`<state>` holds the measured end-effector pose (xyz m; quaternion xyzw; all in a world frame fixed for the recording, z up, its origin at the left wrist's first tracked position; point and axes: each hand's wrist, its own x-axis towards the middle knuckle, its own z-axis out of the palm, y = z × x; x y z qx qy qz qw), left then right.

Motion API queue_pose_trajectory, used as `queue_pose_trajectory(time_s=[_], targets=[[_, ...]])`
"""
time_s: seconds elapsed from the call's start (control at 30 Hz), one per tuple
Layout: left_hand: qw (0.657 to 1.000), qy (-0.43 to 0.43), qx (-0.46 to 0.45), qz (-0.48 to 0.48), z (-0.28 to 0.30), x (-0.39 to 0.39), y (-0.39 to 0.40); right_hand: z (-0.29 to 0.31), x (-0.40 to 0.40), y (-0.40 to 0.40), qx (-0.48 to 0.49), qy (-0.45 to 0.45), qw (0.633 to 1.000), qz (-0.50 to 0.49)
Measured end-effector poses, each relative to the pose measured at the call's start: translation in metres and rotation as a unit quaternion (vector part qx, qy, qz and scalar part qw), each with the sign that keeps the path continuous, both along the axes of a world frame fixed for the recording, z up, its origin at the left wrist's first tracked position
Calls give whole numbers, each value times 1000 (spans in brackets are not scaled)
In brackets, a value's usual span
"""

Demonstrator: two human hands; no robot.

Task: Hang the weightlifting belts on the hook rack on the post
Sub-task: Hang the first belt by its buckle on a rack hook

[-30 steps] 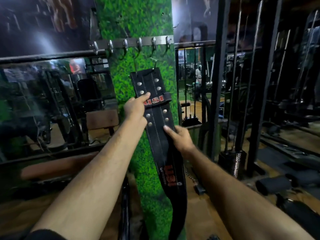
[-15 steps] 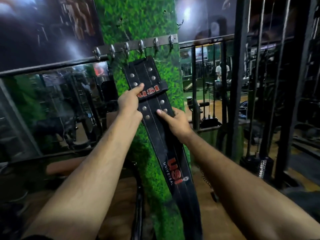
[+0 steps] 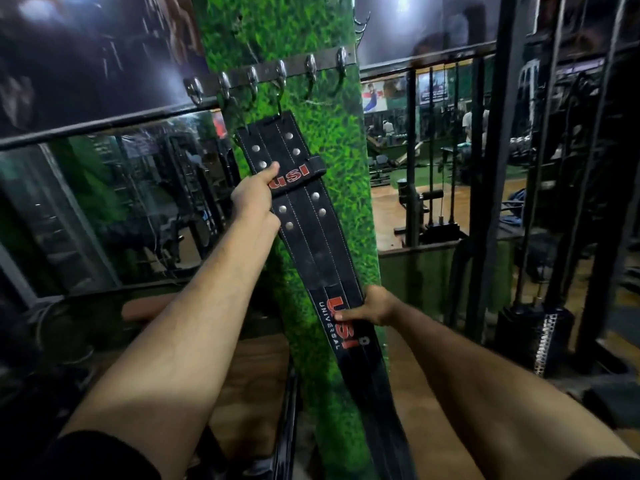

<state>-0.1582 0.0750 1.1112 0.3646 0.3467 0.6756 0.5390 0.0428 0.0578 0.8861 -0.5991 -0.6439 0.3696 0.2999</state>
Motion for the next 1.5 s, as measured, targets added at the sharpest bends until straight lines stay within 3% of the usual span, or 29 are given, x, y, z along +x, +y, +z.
queue_pose_trajectory(time_s=[0.1, 0.17, 0.23, 0.37, 0.53, 0.7, 0.9, 1.0, 1.13, 1.27, 1.33, 1.5], targets=[[1000, 2, -2, 4, 0, 0, -8, 50, -9, -14, 36, 105, 994, -1], [1000, 14, -4, 6, -3, -2, -8, 96, -18, -20, 83, 244, 966, -6], [998, 58, -5, 13, -8, -1, -1, 137, -29, -20, 136, 327, 935, 0], [992, 101, 51, 55, -15, 18, -11, 184, -55, -18, 217, 399, 891, -23], [966, 167, 114, 162, -37, 27, -30, 188, -62, -12, 254, 421, 868, -68], [953, 221, 199, 62, -103, 17, -21, 207, -67, -3, 310, 444, 833, -113], [943, 316, 98, 17, -198, -23, -12, 182, -78, 5, 314, 428, 827, -185], [955, 288, 53, -38, -191, -40, -16, 183, -80, 10, 306, 456, 814, -191], [977, 185, 72, -78, -115, -42, 16, 185, -87, 16, 286, 490, 807, -162], [946, 273, 174, 23, -87, -12, 20, 192, -89, 28, 293, 474, 815, -159], [921, 317, 207, 94, -115, -3, 11, 195, -82, 32, 318, 459, 813, -166], [909, 352, 175, 137, -196, -12, -9, 182, -75, 38, 333, 441, 809, -200]])
